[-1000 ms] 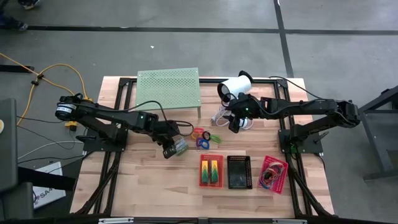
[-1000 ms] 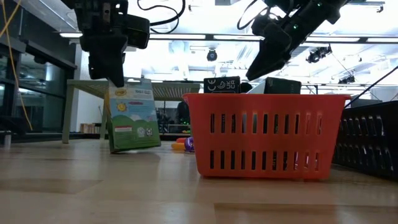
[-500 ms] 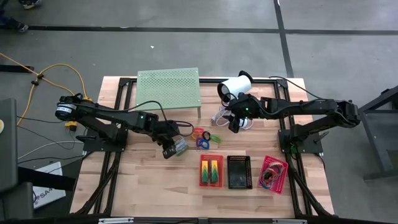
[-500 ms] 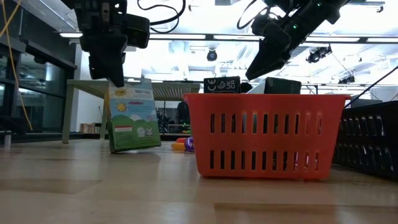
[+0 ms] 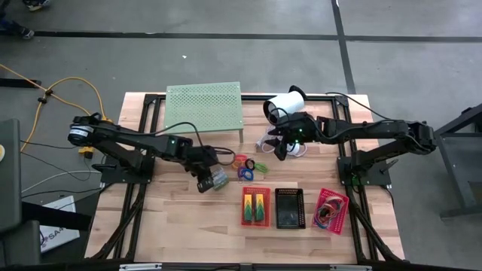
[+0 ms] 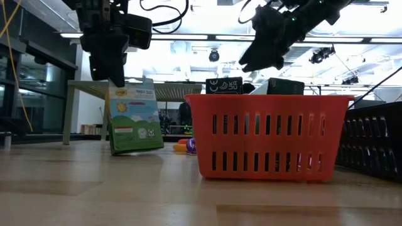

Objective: Pick & Place Office Desk Supplies
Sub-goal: Put the crayon box into the orange basket

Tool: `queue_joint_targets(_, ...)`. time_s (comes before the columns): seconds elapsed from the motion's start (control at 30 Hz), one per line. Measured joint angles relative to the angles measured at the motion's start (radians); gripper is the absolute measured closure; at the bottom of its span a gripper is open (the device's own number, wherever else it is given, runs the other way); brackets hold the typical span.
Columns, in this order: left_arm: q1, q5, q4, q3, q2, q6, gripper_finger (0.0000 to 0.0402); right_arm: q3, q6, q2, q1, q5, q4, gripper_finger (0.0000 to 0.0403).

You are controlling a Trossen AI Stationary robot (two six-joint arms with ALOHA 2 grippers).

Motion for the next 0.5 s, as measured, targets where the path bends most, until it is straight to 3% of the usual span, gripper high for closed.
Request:
queue_joint_targets(0.3, -0.022, 0.000, 0.014, 0.000, 0.008, 0.000, 0.0401, 0.000, -0.096, 0.079, 0.029, -0.139, 0.186, 0.0227)
queue_joint_targets(0.5, -0.047, -0.002, 0.015, 0.000, 0.008, 0.000, 0.0401, 0.000, -0.250, 0.213, 0.089, -0.150, 0.281, 0.0227)
